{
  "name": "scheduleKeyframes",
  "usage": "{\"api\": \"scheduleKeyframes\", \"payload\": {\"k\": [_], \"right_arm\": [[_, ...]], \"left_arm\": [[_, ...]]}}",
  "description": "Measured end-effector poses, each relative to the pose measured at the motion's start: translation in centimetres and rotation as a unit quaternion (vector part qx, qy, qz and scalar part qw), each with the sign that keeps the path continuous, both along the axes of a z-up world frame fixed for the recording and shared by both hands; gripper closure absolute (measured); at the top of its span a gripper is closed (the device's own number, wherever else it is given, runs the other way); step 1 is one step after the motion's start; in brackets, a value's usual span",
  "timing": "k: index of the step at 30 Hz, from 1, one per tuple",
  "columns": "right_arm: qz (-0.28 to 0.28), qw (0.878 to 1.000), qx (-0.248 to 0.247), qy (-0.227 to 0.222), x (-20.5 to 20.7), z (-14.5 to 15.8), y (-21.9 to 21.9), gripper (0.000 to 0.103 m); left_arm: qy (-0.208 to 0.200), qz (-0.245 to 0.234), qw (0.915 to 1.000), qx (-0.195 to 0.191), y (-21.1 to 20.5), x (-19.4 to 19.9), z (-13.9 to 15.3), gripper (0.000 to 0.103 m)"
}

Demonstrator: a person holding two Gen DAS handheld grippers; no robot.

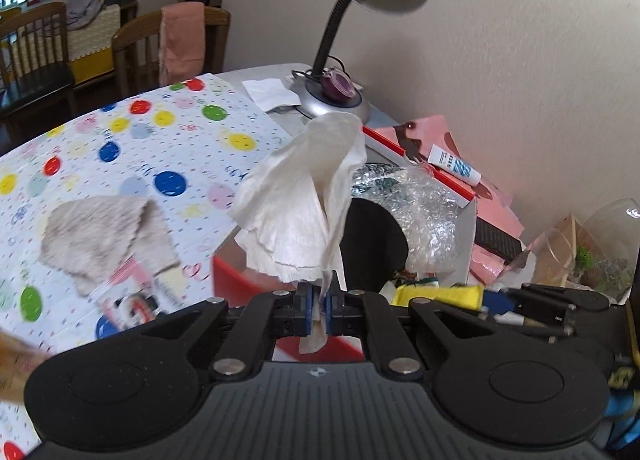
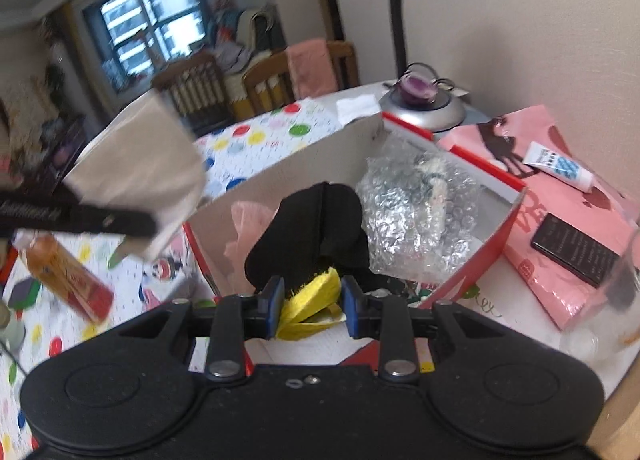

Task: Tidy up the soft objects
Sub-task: 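Lower the sponge and tissue into the box and open both tools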

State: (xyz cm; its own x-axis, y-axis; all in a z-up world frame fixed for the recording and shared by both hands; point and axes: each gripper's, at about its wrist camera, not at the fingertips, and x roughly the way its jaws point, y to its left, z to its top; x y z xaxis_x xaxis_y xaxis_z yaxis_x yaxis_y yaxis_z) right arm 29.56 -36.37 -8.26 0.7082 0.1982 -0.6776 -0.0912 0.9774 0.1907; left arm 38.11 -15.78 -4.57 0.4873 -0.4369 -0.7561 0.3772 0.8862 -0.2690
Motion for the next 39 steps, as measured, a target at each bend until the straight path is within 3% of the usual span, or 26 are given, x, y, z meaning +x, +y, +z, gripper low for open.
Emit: {"api": "scheduleKeyframes", "payload": {"k": [7, 13, 22, 39], "right_arm": [[0.07, 0.997, -0.016, 0.026, 1.9, -1.1, 0.1, 0.074], [0.099, 0.994, -0.026, 0.046, 3.5, -2.4, 0.0, 0.074], [0.113, 0.99, -0.039, 0.07, 5.0, -4.2, -0.2, 0.074], [0.126, 0.986, -0.063, 0.086, 5.5, -4.6, 0.1, 0.071]], "left_arm": [[0.024, -0.045, 0.9985, 0.021, -4.9, 2.5, -1.7, 0.097], [0.053, -0.07, 0.996, 0.015, -7.6, 4.2, -3.5, 0.097], [0.094, -0.056, 0.9939, 0.003, -7.4, 6.9, -6.7, 0.097], [0.107, -0.054, 0.9907, 0.064, -7.7, 6.8, -9.3, 0.097]]}}
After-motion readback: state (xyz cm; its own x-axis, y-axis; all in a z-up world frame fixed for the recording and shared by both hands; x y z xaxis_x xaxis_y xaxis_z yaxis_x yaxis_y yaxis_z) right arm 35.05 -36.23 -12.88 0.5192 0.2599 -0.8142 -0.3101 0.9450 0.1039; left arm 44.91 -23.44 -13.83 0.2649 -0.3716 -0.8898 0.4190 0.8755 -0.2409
